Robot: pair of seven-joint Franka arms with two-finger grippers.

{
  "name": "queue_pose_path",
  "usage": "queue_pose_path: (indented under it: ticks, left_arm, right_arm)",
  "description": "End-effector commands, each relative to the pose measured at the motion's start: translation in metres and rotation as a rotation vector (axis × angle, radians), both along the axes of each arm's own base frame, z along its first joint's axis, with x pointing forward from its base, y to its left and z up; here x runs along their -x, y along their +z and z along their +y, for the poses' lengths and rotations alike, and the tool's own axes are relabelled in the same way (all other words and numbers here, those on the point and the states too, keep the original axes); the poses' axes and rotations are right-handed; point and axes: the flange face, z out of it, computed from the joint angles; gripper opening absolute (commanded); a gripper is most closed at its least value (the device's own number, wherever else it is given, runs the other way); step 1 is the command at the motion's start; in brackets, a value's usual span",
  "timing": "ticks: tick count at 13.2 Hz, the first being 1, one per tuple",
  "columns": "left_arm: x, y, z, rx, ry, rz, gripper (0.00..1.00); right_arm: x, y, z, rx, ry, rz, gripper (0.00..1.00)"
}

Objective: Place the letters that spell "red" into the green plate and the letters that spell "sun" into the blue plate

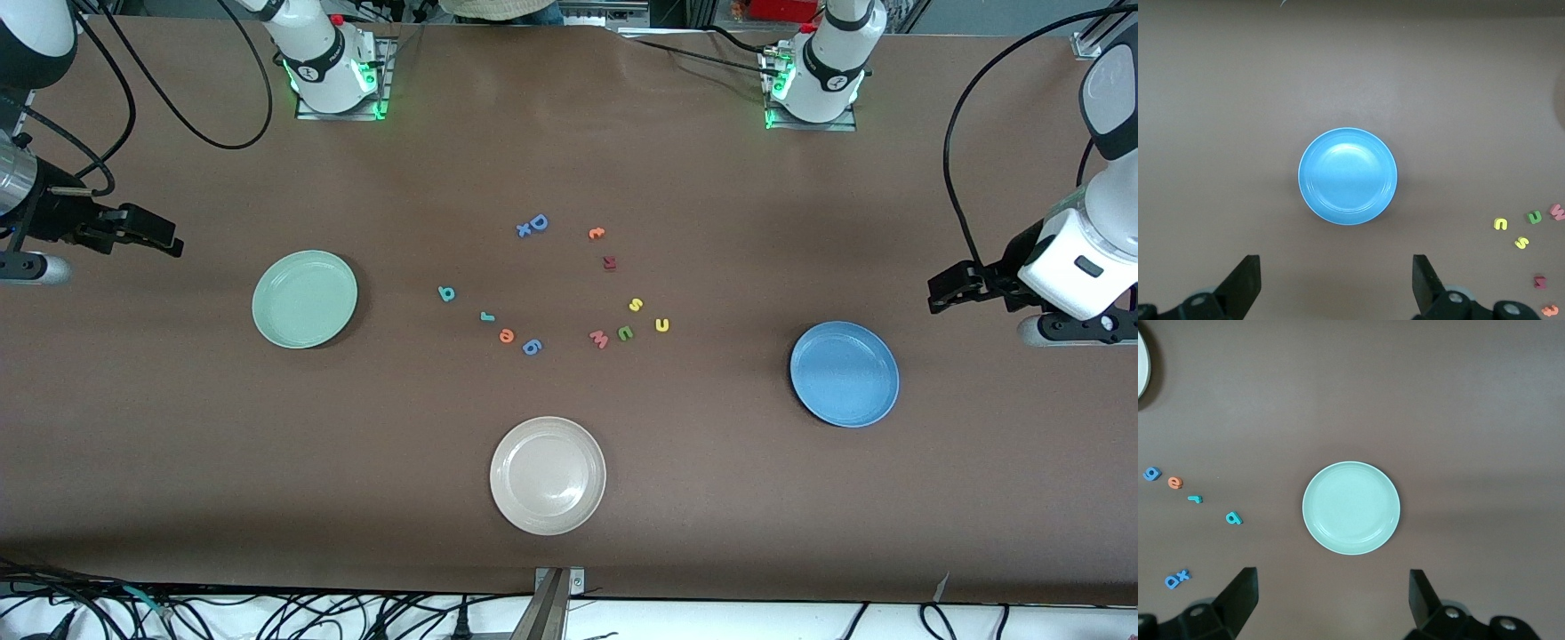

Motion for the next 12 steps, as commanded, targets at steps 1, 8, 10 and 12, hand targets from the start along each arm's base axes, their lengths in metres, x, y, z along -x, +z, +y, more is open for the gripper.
queue_pose_path:
  ticks: [1, 8, 10, 12]
  left_arm:
    - [-0.0044, 0.0050, 0.0011, 0.012, -0.006, -0.012, 1.00]
    - [-0.0047, 0.0041, 0.0001, 0.012, -0.007, -0.010, 1.00]
    - [-0.0047, 0.0041, 0.0001, 0.012, -0.007, -0.010, 1.00]
    - [-0.0047, 0.0041, 0.0001, 0.012, -0.007, -0.010, 1.00]
  right_arm:
    - [0.0020, 0.0084, 0.0003, 0.018, -0.005, -0.014, 1.00]
    - [0.0031, 0.0077, -0.0006, 0.018, -0.004, -0.005, 1.00]
    - [0.0037, 0.0077, -0.0006, 0.018, -0.004, -0.003, 1.00]
    - [0.0036, 0.0084, 0.0003, 0.018, -0.001, -0.005, 1.00]
